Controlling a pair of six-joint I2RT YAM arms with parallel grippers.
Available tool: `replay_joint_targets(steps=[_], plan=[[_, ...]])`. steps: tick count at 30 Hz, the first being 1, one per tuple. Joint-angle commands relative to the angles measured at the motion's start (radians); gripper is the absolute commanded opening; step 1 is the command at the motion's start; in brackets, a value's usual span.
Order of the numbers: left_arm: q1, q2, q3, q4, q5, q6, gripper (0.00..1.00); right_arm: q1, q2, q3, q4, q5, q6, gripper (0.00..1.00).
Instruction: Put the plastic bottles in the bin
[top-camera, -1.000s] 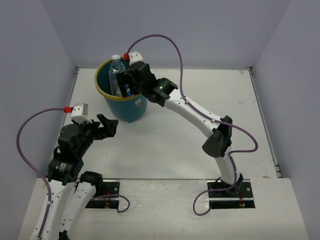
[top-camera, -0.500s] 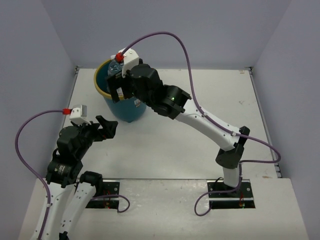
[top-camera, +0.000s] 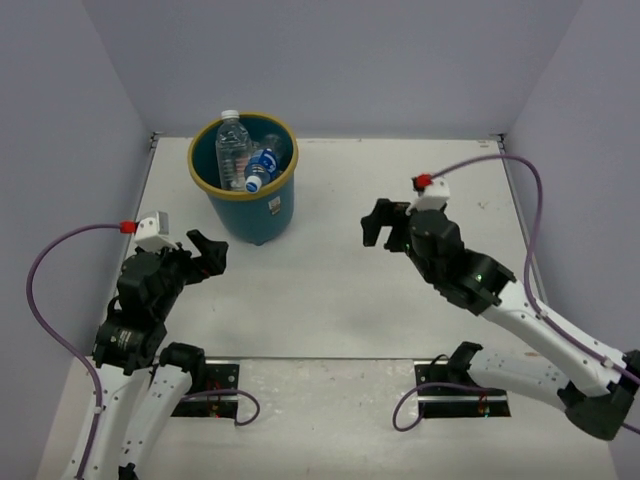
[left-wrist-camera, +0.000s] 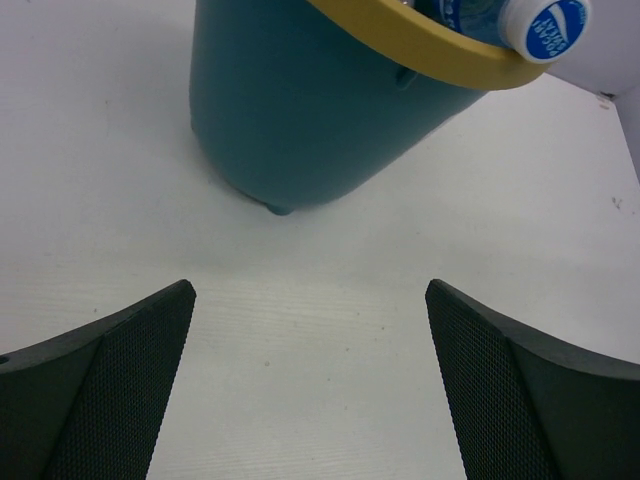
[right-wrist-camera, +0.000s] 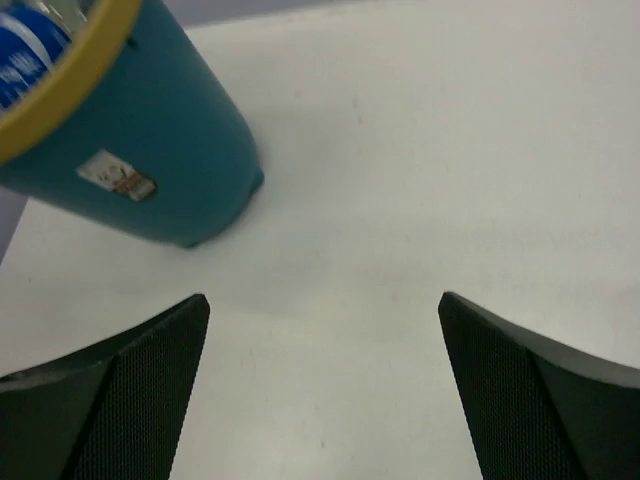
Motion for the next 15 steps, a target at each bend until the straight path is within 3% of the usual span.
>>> replay_joint_targets(steps=[1,6,15], plan=[[0.006,-0.027,-0.037,-0.02,-0.097,-0.041,1.0,0.0,-0.281,-0.295,0.004,0.106,0.298,0.99],[0.006,-0.002,-0.041,-0.028,-0.126,-0.044,1.0,0.0,-0.52,-0.441,-0.035,0.127,0.352,0.99],[0.006,-0.003,-0.043,-0.035,-0.137,-0.061,1.0,0.0,-0.568,-0.442,-0.117,0.178,0.356,0.99]])
